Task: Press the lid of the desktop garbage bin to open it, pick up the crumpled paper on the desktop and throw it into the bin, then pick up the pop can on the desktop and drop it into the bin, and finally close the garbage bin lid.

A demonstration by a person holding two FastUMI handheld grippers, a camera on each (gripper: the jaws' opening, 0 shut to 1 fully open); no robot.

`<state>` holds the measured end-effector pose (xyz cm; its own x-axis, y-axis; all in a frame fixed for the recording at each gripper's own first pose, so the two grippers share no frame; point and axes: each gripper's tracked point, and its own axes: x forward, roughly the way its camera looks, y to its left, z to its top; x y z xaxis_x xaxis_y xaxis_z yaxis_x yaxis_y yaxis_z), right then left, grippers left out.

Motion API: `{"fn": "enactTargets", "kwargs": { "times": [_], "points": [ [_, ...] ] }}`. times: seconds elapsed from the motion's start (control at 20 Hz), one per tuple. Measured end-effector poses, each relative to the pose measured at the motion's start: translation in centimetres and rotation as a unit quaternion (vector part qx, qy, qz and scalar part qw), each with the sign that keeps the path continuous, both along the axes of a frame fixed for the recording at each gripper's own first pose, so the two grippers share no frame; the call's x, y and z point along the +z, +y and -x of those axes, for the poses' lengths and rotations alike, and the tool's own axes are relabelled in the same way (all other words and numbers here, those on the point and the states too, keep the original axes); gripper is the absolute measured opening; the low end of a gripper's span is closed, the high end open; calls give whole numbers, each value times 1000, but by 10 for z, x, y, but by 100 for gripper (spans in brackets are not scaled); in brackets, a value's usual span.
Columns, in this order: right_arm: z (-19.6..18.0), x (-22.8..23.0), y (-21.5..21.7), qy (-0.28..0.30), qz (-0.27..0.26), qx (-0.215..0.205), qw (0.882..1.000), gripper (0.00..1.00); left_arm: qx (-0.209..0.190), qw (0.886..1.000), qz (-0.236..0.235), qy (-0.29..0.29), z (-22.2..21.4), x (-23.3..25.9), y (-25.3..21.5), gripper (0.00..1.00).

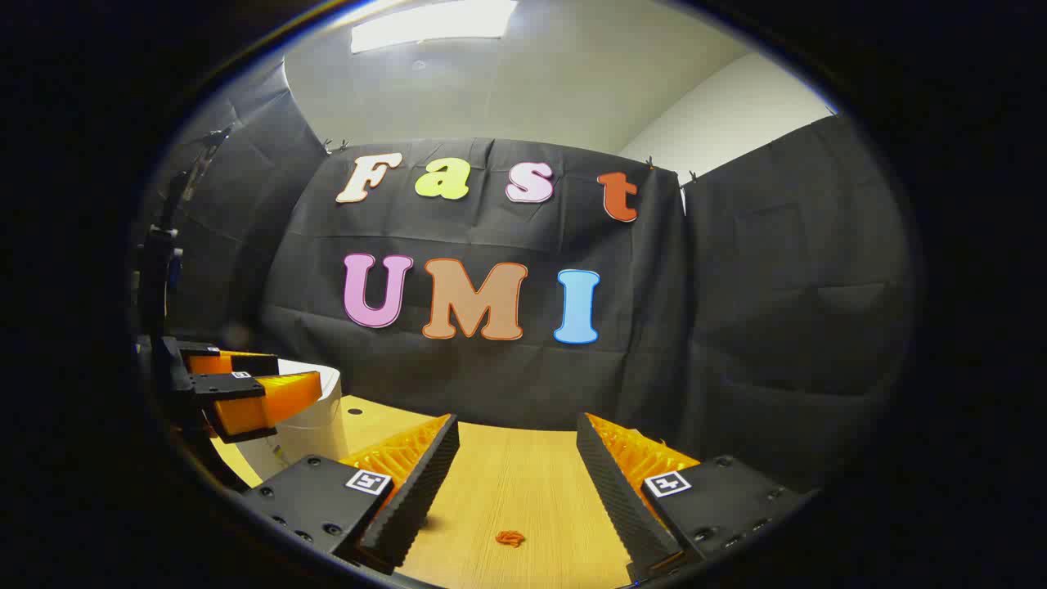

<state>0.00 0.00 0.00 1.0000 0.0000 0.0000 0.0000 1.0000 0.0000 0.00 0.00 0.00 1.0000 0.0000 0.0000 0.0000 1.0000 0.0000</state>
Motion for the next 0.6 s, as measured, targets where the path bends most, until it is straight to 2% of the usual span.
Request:
{"fn": "enactTargets", "kwargs": {
  "times": [0.1,0.15,0.2,0.6],
  "points": [
    [3,-2,0,2,1,-3,1000,100,2,1000,0,2,0,-2,4,94],
    [3,-3,-2,3,0,-5,1000,96,2,1000,1,4,1,-4,3,94],
    [4,-3,-2,4,-2,-7,1000,100,3,1000,2,4,1,-4,4,93],
    [5,-3,-10,4,-10,-15,1000,100,7,1000,2,1,2,-2,3,93]
  ]
}}
